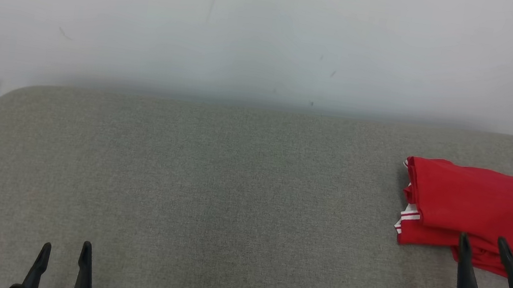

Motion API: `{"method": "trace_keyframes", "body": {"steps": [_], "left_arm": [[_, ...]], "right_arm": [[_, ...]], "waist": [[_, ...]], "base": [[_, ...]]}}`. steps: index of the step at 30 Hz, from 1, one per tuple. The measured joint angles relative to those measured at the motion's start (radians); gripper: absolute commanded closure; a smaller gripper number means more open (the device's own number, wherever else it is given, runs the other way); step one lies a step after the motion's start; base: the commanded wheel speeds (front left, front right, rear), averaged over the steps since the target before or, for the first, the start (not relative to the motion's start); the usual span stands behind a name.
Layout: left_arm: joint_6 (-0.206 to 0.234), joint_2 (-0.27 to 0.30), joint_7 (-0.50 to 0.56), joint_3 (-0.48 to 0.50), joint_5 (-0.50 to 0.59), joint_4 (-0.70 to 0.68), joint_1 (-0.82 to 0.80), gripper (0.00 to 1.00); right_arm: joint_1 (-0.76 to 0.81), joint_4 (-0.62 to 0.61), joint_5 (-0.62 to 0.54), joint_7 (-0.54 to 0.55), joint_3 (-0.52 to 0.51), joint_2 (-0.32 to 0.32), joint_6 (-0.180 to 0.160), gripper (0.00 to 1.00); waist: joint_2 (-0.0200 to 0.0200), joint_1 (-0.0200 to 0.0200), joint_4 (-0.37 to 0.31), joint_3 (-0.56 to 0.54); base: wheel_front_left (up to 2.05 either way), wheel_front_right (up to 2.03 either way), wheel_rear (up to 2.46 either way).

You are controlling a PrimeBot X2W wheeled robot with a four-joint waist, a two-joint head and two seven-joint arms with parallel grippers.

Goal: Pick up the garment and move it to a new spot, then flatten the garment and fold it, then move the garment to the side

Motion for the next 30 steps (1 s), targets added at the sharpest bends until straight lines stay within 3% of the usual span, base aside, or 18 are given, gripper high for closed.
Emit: {"method": "trace_keyframes", "body": {"steps": [8,30], "left_arm": [[0.000,-0.002,0.013,0.003,0.009,-0.022,0.027,0.00],[0.000,-0.003,0.072,-0.004,0.027,-0.049,0.024,0.00]], "right_arm": [[0.062,-0.011,-0.068,-0.002,-0.074,0.095,0.000,0.00],[0.100,-0.069,-0.163,0.027,-0.148,0.143,0.000,0.00]], "waist": [[0.0000,0.0000,-0.015,-0.004],[0.0000,0.0002,-0.034,0.011]], "base": [[0.00,0.00,0.00],[0.00,0.00,0.00]]}}
